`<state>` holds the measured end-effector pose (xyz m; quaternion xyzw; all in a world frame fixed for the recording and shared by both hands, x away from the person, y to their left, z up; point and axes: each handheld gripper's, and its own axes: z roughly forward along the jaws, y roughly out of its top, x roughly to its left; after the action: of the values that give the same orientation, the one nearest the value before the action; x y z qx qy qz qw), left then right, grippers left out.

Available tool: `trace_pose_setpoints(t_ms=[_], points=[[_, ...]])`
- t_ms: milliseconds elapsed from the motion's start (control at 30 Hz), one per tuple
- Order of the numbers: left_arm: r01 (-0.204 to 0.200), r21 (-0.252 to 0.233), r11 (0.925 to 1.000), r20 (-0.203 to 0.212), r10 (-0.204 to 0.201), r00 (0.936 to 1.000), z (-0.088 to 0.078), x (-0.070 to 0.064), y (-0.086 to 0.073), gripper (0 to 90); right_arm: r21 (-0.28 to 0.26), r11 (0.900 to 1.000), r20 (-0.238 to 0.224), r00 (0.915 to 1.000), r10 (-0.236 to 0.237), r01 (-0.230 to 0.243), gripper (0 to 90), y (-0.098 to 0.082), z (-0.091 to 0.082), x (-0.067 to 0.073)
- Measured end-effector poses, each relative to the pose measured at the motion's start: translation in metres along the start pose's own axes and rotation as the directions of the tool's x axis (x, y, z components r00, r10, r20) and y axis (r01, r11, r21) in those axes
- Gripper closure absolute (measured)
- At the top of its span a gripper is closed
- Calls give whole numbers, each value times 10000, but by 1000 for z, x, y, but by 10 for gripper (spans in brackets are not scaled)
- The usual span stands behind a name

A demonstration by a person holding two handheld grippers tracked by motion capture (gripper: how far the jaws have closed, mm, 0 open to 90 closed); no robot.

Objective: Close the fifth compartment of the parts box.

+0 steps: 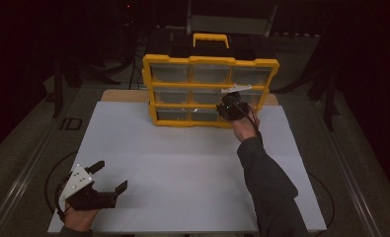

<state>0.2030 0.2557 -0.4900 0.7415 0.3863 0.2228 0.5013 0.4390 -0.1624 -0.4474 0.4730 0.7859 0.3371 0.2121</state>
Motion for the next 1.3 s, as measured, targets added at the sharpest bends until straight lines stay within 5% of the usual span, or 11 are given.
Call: trace_pose_setpoints(t_ms=[333, 767, 1300], points=[[-8, 26, 10000, 19, 8, 10000, 1, -1, 0, 0, -191, 9998, -337, 9994, 23, -30, 546, -12, -21, -5], [-5, 27, 10000, -7, 5, 10000, 1, 0, -1, 0, -508, 9980, 130, 9992, 377, -370, 139, -35, -47, -4], [94, 17, 10000, -97, -94, 9999, 2, 2, -2, 0, -1204, 9927, -103, 9999, 95, -107, 90, -75, -79, 3]])
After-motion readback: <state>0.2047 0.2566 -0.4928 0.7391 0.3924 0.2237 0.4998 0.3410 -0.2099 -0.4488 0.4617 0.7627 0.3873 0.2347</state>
